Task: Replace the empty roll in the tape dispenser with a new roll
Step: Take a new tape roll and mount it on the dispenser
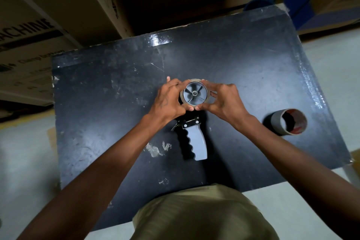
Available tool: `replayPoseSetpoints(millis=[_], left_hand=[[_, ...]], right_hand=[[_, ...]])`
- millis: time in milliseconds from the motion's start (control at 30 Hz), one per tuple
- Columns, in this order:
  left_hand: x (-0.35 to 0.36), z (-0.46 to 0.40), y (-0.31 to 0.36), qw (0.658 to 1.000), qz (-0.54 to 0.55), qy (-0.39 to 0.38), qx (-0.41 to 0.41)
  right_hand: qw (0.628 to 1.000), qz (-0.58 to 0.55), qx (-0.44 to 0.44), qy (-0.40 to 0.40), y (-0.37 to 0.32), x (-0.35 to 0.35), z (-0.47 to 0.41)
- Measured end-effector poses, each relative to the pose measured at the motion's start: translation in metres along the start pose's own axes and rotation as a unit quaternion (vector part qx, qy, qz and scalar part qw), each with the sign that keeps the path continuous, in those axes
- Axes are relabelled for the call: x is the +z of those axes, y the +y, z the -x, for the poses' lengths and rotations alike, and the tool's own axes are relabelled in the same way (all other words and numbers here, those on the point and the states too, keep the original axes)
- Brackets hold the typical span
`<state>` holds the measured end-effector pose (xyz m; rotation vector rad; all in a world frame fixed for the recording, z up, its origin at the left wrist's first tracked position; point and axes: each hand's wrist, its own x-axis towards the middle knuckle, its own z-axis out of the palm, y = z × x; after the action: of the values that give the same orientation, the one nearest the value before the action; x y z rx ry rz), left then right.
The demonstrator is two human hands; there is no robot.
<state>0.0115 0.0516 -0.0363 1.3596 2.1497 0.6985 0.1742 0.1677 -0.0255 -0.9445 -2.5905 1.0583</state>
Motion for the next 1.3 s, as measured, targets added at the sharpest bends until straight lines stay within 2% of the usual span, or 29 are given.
replayPoseSetpoints(millis=[567, 733, 900, 1000, 1100, 1167, 1300], left_hand=[[0.006, 0.001, -0.002, 0.999, -0.042, 0.006, 0.014], [0.0, 0.002, 0.002, 0.999, -0.046, -0.011, 0.016], [-0.002, 0.007, -0.005, 0.998, -0.051, -0.048, 0.01], [0.002, 0.023, -0.016, 0.999, -0.035, 0.002, -0.008], [0.002, 0.046, -0.025, 0.996, -0.039, 0.075, -0.035], [0.004, 0.055, -0.03, 0.991, -0.055, 0.117, -0.039], [0.012, 0.055, -0.032, 0.986, -0.11, 0.12, -0.017]], right_hand=[[1.0, -0.002, 0.018, -0.004, 0.008, 0.007, 0.003], [0.999, -0.036, 0.034, -0.015, 0.003, 0.001, 0.008], [0.999, 0.012, 0.017, -0.047, -0.004, -0.006, 0.006], [0.998, -0.001, 0.022, -0.053, -0.011, -0.006, 0.006], [0.996, -0.012, 0.068, -0.058, -0.01, -0.003, 0.01], [0.992, -0.049, 0.108, -0.034, -0.006, 0.001, 0.018], [0.967, -0.16, 0.2, 0.014, 0.0, 0.014, 0.045]])
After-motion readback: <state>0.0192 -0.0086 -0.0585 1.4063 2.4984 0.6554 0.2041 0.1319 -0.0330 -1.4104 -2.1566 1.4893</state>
